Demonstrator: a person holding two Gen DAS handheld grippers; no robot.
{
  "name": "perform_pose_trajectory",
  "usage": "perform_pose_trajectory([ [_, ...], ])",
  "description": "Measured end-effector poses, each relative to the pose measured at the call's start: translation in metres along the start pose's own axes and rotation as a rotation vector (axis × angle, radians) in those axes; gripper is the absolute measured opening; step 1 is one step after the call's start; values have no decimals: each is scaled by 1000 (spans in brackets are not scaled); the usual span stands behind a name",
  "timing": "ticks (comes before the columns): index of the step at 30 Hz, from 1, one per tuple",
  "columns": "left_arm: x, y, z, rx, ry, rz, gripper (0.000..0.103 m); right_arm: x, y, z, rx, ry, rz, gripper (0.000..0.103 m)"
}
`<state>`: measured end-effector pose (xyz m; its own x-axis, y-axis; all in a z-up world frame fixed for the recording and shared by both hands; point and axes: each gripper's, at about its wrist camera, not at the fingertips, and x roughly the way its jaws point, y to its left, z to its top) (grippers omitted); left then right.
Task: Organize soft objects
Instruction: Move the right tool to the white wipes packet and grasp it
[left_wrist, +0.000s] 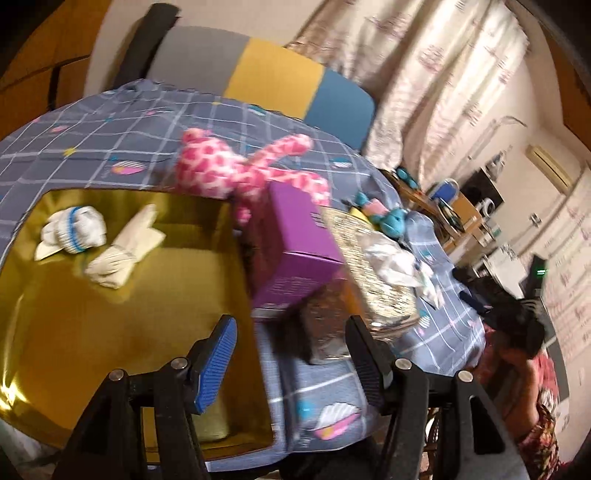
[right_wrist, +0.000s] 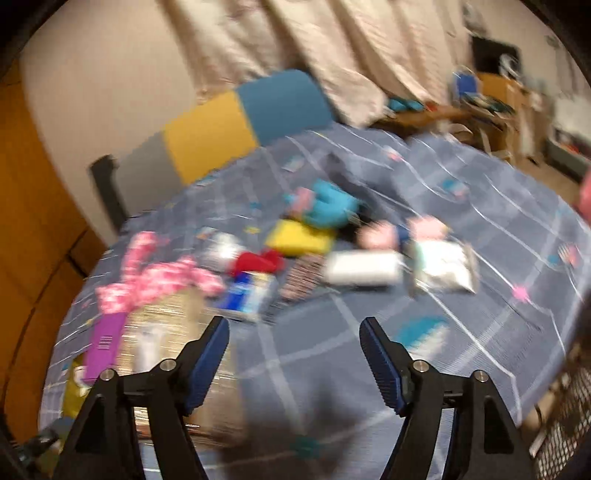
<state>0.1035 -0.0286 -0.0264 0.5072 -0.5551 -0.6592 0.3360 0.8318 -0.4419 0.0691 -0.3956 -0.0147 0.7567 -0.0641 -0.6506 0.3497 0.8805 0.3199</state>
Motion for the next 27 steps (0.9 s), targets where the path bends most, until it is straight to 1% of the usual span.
perform_pose_trajectory([
  [4,9,-33,-1,80,17,-25,67,19,-60,-3,83,81,-98,76],
  [5,11,-39,-2,93,21,-30,68,26,-79,0,105,106,-125,77],
  [7,16,-54,-3,122,33,-36,68,34,-105,5,132,138,-160,79],
  [9,22,-67,-4,147,43,-40,68,43,-133,16,161,156,-203,84],
  [11,28,-80,-4,173,56,-40,68,52,-152,29,183,156,-239,86],
  [12,30,-84,-5,181,62,-44,68,55,-156,34,189,153,-244,89],
  [13,33,-90,-5,192,71,-47,68,60,-162,39,192,153,-249,89],
  [16,39,-103,-5,218,87,-46,68,81,-167,52,173,166,-257,90],
  [19,41,-114,-5,244,95,-43,68,109,-166,60,137,201,-257,90],
  [21,43,-121,-5,258,100,-39,68,125,-169,62,139,231,-270,90],
  [24,46,-129,-6,272,107,-40,68,139,-172,62,162,253,-264,90],
  [27,53,-137,-7,279,123,-44,68,148,-171,62,142,268,-269,90],
])
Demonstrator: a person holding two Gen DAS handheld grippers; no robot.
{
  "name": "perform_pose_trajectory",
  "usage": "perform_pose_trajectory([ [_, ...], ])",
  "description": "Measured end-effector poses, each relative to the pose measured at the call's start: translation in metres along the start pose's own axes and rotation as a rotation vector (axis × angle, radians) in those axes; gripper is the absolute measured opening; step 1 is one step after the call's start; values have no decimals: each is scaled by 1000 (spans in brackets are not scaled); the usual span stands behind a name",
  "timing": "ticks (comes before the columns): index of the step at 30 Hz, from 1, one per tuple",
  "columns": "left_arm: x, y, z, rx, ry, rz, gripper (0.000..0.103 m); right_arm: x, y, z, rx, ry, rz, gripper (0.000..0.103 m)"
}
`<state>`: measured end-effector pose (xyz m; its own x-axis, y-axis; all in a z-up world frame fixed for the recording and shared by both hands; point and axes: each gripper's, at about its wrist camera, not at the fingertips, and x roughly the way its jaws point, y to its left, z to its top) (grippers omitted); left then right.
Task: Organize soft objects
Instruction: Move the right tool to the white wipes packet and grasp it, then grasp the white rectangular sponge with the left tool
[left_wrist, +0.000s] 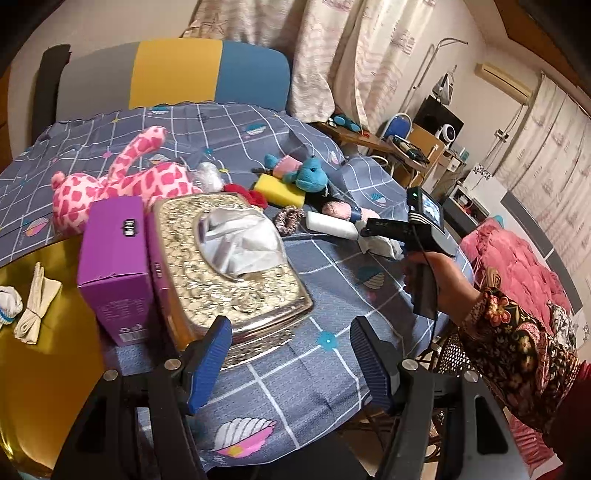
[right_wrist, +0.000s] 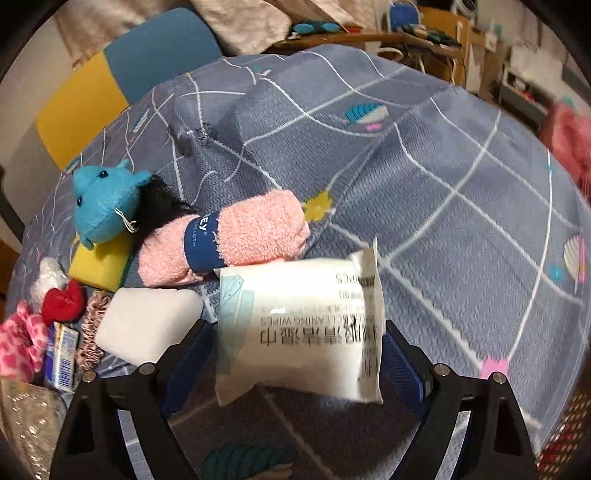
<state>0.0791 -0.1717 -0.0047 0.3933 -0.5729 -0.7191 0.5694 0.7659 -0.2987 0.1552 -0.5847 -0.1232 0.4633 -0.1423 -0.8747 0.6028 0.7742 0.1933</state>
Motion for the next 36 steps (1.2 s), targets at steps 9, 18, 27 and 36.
perform_pose_trajectory([
  [9,17,-30,15,33,21,-37,68,-5,-2,-1,-142,14,11,78],
  [18,61,-80,54,50,71,-61,68,-19,-39,-12,-76,33,79,77],
  [27,144,-102,106,-66,146,-33,68,-22,-46,-1,14,81,196,77],
  [36,243,-88,148,-185,176,81,68,-34,-56,7,71,67,252,77],
])
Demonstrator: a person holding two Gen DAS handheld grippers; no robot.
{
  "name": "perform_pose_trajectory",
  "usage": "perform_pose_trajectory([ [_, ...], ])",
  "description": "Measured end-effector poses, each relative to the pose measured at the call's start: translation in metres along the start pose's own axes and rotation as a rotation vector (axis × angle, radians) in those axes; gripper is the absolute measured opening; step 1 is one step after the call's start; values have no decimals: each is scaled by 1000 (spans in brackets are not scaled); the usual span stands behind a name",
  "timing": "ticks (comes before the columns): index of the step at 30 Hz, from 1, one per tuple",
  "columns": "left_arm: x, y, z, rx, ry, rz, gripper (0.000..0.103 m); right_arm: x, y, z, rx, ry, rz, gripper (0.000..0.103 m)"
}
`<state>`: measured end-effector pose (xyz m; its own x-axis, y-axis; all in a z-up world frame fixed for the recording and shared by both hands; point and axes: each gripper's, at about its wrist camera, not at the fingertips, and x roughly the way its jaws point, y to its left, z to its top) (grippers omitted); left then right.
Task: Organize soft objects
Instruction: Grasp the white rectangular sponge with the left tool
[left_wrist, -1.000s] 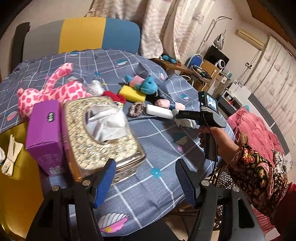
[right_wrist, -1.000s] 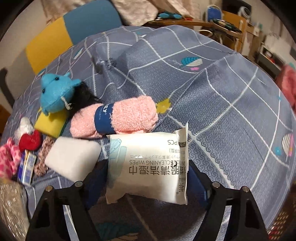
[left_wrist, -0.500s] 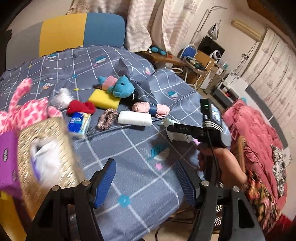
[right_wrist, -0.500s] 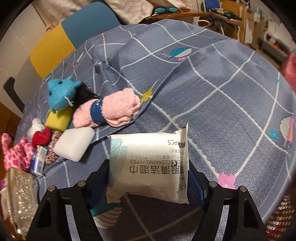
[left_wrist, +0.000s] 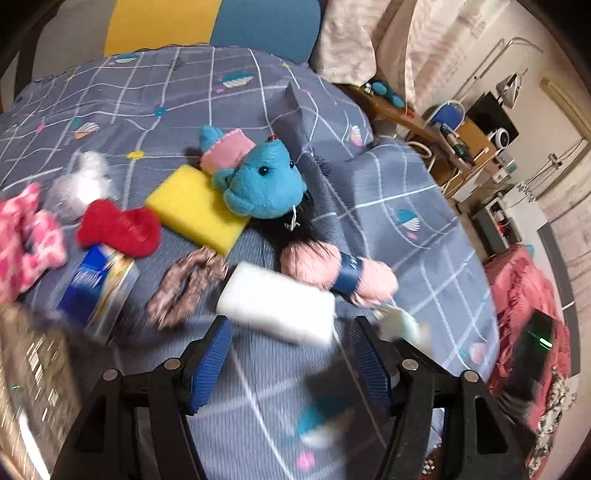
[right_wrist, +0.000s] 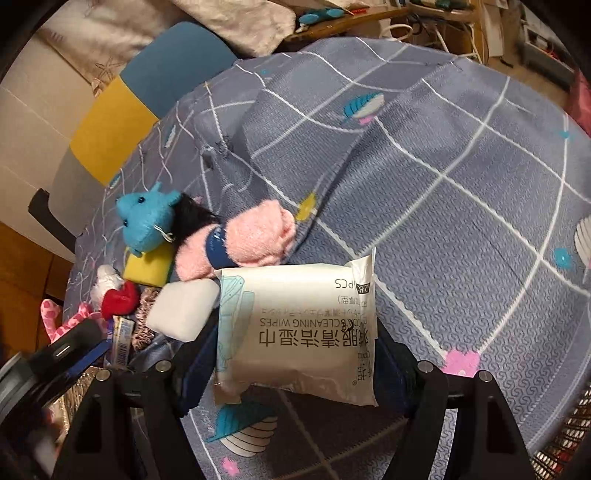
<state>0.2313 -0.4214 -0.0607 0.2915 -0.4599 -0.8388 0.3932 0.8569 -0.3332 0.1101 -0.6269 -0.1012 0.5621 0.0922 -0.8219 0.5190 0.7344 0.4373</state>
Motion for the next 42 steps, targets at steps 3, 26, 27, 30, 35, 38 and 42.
perform_pose_trajectory([
  [3,34,1,13,40,39,56,68,-4,1,5,-6,-13,7,77],
  [26,16,-48,-34,387,43,-54,73,-22,-40,14,203,-54,63,77],
  [27,18,-52,-33,425,49,-42,75,-23,-41,15,207,-56,65,77],
  [30,34,-71,-36,562,106,4,76,-25,-44,16,212,-66,60,77],
  [35,66,-81,-45,654,197,53,76,-29,-52,18,236,-74,61,77],
  [38,73,-80,-49,634,207,61,74,-29,-53,19,239,-74,57,77],
  [42,71,-77,-59,652,176,100,62,-26,-50,19,224,-69,54,77],
])
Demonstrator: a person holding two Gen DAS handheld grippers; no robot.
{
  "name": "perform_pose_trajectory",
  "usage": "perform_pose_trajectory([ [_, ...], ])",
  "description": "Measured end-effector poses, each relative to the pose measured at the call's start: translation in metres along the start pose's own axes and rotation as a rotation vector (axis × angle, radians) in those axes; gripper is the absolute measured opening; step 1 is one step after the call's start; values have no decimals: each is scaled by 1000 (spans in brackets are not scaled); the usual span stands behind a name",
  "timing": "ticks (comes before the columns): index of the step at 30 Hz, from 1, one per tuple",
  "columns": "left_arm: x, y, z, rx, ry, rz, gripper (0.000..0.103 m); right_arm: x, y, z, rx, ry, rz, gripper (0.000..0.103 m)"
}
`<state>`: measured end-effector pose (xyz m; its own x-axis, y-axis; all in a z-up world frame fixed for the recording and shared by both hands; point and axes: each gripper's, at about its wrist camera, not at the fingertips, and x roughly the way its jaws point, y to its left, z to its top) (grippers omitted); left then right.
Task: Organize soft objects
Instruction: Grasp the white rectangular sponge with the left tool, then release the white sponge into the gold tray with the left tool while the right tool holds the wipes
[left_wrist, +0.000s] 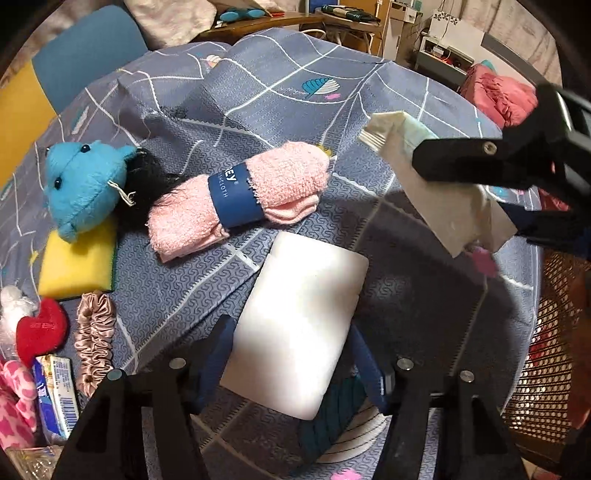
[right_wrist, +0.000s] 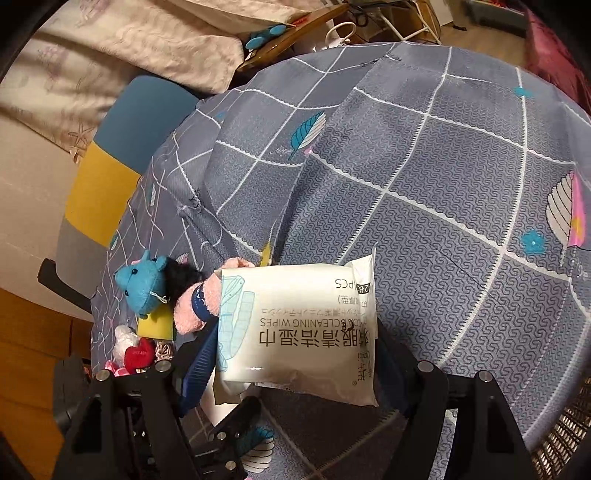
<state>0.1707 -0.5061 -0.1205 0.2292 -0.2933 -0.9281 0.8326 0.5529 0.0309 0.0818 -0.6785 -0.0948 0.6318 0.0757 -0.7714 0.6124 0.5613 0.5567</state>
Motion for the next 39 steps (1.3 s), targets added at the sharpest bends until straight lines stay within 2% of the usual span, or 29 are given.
perform_pose_trajectory([
  [4,-11,-10,-12,34,-19,52,59,3,3,-1,-16,3,-5,77],
  [8,-33,-3,-30,-51,-46,-9,58,4,4,-3,-27,1,-14,77],
  [21,-123,18,-98,-165,-174,-37,58,14,22,-16,-126,20,-25,77],
  [28,-166,45,-136,-249,-245,-51,58,21,30,-25,-170,48,-17,77],
  [33,-200,68,-169,-287,-303,-8,58,25,39,-34,-216,62,-1,77],
  [39,-236,114,-223,-437,-356,13,58,25,49,-39,-266,51,30,77],
])
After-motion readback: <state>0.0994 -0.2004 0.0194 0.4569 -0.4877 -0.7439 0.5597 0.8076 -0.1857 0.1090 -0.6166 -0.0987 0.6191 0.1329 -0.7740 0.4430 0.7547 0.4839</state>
